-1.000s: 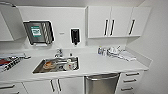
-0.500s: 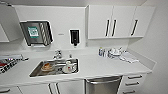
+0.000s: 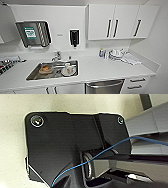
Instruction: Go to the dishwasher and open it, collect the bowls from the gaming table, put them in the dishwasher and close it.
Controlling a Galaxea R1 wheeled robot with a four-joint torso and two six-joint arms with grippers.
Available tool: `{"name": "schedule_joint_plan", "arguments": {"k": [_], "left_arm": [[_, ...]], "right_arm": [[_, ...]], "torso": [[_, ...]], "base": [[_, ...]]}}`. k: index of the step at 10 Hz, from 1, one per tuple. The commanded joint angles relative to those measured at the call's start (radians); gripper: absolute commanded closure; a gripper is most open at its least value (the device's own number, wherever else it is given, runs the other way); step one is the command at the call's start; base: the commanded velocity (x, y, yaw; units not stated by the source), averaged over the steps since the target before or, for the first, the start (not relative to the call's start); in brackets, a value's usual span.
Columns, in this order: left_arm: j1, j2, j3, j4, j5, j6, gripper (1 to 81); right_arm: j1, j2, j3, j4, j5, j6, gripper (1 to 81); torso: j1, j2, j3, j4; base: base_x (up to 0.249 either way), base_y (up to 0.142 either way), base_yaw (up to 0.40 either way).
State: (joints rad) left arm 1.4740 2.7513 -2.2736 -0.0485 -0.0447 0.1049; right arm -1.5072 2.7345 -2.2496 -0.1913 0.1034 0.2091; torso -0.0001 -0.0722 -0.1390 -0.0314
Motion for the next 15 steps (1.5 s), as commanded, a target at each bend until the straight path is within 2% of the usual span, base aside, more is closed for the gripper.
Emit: {"name": "schedule_joint_plan", "arguments": {"k": [1,4,6,8,11,12,13,15], "left_arm": [[-0.044,-0.013,0.008,-0.007,0.057,0.002,1.0],[-0.044,-0.022,0.017,-0.004,0.057,0.002,1.0],[-0.044,-0.083,0.093,-0.004,0.045,0.002,1.0],[-0.044,-0.165,0.195,-0.005,0.019,0.001,1.0],[-0.044,-0.235,0.253,-0.007,-0.024,0.001,1.0],[-0.044,-0.278,0.304,-0.005,-0.029,0.001,1.0],[-0.044,-0.339,0.385,-0.004,-0.056,0.001,1.0],[-0.044,-0.467,0.542,0.002,-0.093,0.002,1.0]], "right_arm": [[0.049,-0.016,0.01,-0.008,-0.047,-0.002,1.0],[0.047,-0.019,0.015,-0.004,-0.045,0.007,1.0],[0.046,-0.037,0.044,-0.002,-0.047,0.01,1.0],[0.044,-0.08,0.113,-0.005,-0.047,0.009,1.0],[0.057,-0.161,0.246,-0.005,-0.059,0.009,1.0],[0.061,-0.202,0.31,-0.007,-0.06,0.009,1.0],[0.064,-0.247,0.373,-0.007,-0.057,0.009,1.0],[0.07,-0.327,0.473,-0.004,-0.048,0.01,1.0]], "torso": [[0.0,0.0,0.0,0.0],[0.001,0.001,0.0,0.0],[0.0,0.001,0.0,0.0],[0.0,0.001,0.0,0.0],[0.0,0.001,0.0,0.0],[0.064,-0.099,-0.028,0.0],[0.066,-0.103,-0.086,0.0],[0.088,-0.139,-0.112,0.0]], "base": [[0.086,0.0,0.0],[0.0,0.0,0.0],[0.0,0.0,0.0],[0.0,0.0,0.0],[0.0,0.0,0.0],[0.0,0.0,0.0],[0.0,0.0,0.0],[0.0,0.0,0.0]]}}
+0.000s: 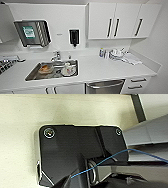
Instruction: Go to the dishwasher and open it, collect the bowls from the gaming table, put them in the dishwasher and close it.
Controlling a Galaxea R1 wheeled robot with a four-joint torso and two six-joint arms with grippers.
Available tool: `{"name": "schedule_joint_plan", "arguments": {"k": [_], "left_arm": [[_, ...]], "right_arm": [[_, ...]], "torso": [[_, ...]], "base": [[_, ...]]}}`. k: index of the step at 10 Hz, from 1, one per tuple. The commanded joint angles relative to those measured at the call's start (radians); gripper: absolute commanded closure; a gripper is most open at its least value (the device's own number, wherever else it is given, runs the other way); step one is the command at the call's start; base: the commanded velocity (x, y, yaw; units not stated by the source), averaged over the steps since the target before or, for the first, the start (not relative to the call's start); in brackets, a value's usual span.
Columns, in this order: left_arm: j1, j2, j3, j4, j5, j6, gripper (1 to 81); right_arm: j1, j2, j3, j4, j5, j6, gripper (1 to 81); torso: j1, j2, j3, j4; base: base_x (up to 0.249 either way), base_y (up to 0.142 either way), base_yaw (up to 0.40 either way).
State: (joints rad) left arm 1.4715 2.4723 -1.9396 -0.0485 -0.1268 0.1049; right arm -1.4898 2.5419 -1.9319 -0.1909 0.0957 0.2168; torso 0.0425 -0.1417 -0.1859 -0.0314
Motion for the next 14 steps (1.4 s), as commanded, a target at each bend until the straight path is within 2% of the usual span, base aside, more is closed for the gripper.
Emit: {"name": "schedule_joint_plan", "arguments": {"k": [1,3,4,5,7,12,13,14], "left_arm": [[-0.041,-0.237,0.26,0.004,-0.025,0.002,1.0],[-0.046,-0.326,0.345,0.004,-0.063,0.001,1.0],[-0.055,-0.39,0.413,0.004,-0.07,0.001,1.0],[-0.07,-0.467,0.495,0.004,-0.07,0.001,1.0],[-0.108,-0.585,0.609,0.002,-0.068,0.001,1.0],[-0.176,-0.753,0.761,0.004,-0.068,0.001,1.0],[-0.19,-0.753,0.765,0.004,-0.068,0.001,1.0],[-0.202,-0.749,0.766,0.004,-0.068,0.001,1.0]], "right_arm": [[0.059,-0.174,0.202,-0.004,-0.039,0.006,1.0],[0.085,-0.237,0.28,0.001,-0.038,0.01,1.0],[0.102,-0.259,0.309,0.002,-0.039,0.019,1.0],[0.116,-0.276,0.329,0.001,-0.038,0.029,1.0],[0.15,-0.306,0.367,0.002,-0.039,0.048,1.0],[0.217,-0.375,0.426,0.004,-0.041,0.088,1.0],[0.22,-0.378,0.426,0.004,-0.041,0.09,1.0],[0.22,-0.381,0.426,0.004,-0.039,0.09,1.0]], "torso": [[0.063,-0.099,-0.093,0.0],[0.107,-0.167,-0.142,0.0],[0.129,-0.2,-0.116,0.0],[0.148,-0.23,-0.111,0.0],[0.187,-0.292,-0.124,0.0],[0.297,-0.466,-0.125,0.0],[0.32,-0.502,-0.155,0.0],[0.34,-0.536,-0.219,0.0]], "base": [[0.0,0.0,0.0],[0.0,0.0,0.0],[0.0,0.0,0.0],[0.0,0.0,0.0],[0.0,0.0,0.0],[0.0,0.0,0.0],[0.0,0.0,0.0],[0.0,0.0,0.0]]}}
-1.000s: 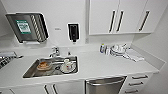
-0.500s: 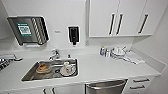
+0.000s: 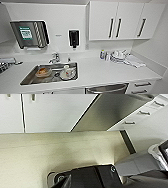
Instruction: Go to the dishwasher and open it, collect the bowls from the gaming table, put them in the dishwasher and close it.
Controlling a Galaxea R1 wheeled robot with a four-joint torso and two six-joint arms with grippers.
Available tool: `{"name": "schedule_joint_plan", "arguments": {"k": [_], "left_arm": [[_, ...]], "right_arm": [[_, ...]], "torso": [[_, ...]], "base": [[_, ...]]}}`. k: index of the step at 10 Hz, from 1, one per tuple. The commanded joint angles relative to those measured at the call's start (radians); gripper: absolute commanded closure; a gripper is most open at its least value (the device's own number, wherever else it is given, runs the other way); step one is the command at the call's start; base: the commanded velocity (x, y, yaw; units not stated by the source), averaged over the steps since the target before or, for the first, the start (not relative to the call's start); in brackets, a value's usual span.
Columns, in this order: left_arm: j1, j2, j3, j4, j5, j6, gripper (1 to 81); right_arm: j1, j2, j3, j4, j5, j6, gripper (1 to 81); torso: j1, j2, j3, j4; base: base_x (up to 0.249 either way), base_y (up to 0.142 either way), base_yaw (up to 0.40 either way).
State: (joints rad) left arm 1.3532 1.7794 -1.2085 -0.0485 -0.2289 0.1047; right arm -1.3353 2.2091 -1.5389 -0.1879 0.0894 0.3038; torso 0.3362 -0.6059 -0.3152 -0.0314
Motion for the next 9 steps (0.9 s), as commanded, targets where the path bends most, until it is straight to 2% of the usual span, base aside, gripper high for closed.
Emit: {"name": "schedule_joint_plan", "arguments": {"k": [1,3,5,6,7,9], "left_arm": [[-0.094,-0.058,0.04,0.002,0.036,0.0,1.0],[-0.122,-0.069,0.055,-0.004,0.045,-0.002,1.0],[-0.151,-0.099,0.082,-0.005,0.049,-0.003,1.0],[-0.165,-0.124,0.104,-0.005,0.051,-0.003,1.0],[-0.182,-0.154,0.138,-0.004,0.051,-0.003,1.0],[-0.216,-0.216,0.208,0.007,0.042,-0.003,1.0]], "right_arm": [[0.067,-0.053,0.037,0.001,-0.033,0.003,1.0],[0.075,-0.066,0.059,0.001,-0.033,0.003,1.0],[0.092,-0.079,0.086,0.001,-0.031,0.005,1.0],[0.103,-0.09,0.105,0.004,-0.031,0.007,1.0],[0.113,-0.105,0.125,0.004,-0.031,0.02,1.0],[0.127,-0.116,0.137,0.004,-0.031,0.024,1.0]], "torso": [[0.064,-0.1,-0.093,0.0],[0.098,-0.153,-0.134,0.0],[0.141,-0.22,-0.197,0.0],[0.163,-0.255,-0.136,0.0],[0.18,-0.281,-0.16,0.0],[0.216,-0.337,-0.176,0.0]], "base": [[0.0,0.0,0.0],[0.0,0.0,0.0],[0.0,0.0,0.0],[0.0,0.0,0.0],[0.0,0.0,0.0],[0.0,0.0,0.0]]}}
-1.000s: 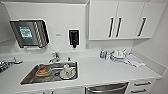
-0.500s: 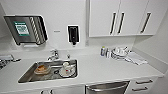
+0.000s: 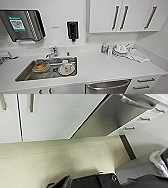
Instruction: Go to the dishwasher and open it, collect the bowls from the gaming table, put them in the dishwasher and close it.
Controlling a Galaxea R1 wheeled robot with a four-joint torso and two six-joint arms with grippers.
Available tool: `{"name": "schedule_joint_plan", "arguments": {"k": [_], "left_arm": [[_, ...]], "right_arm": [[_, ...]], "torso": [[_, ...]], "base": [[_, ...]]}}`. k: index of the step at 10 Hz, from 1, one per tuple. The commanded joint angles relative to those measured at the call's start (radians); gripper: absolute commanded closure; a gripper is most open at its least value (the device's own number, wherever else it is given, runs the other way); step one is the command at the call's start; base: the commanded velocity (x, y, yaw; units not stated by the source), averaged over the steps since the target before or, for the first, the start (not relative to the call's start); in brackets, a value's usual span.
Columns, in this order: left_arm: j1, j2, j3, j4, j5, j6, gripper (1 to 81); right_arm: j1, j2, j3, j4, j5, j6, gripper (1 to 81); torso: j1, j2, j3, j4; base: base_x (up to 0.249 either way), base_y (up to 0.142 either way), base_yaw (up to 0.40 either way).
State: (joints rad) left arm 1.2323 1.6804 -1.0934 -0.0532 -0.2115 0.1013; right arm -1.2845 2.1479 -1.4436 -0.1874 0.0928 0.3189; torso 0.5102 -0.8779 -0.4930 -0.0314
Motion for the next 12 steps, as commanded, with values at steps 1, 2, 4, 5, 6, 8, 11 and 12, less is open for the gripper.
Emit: {"name": "schedule_joint_plan", "arguments": {"k": [1,2,4,5,6,8,11,12], "left_arm": [[-0.115,-0.122,0.109,0.013,0.02,0.0,1.0],[-0.156,-0.113,0.109,0.012,0.029,0.0,1.0],[-0.233,-0.097,0.122,0.0,0.069,-0.005,1.0],[-0.283,-0.091,0.132,-0.004,0.141,-0.005,1.0],[-0.329,-0.082,0.133,-0.005,0.227,-0.011,1.0],[-0.397,-0.074,0.133,-0.005,0.316,-0.038,1.0],[-0.519,-0.08,0.194,-0.004,0.432,-0.049,1.0],[-0.576,-0.085,0.219,-0.007,0.474,-0.054,1.0]], "right_arm": [[0.078,-0.053,0.036,0.003,-0.034,0.009,1.0],[0.078,-0.053,0.031,0.003,-0.034,0.009,1.0],[0.081,-0.056,0.028,0.005,-0.034,0.011,1.0],[0.082,-0.056,0.028,0.005,-0.034,0.011,1.0],[0.089,-0.056,0.028,0.005,-0.034,0.011,1.0],[0.098,-0.056,0.034,0.006,-0.036,0.011,1.0],[0.107,-0.053,0.034,0.006,-0.034,0.011,1.0],[0.11,-0.052,0.036,0.006,-0.034,0.011,1.0]], "torso": [[0.064,-0.099,0.0,0.0],[0.085,-0.134,0.0,0.0],[0.13,-0.204,-0.076,0.0],[0.148,-0.233,-0.098,0.0],[0.164,-0.259,-0.112,0.0],[0.202,-0.319,-0.169,0.0],[0.264,-0.415,-0.165,0.0],[0.281,-0.44,-0.171,0.0]], "base": [[0.0,0.0,0.0],[0.0,0.0,0.0],[0.0,0.0,0.0],[0.0,0.0,0.0],[0.0,0.0,0.0],[0.0,0.0,0.0],[0.0,0.0,0.0],[0.0,0.0,0.0]]}}
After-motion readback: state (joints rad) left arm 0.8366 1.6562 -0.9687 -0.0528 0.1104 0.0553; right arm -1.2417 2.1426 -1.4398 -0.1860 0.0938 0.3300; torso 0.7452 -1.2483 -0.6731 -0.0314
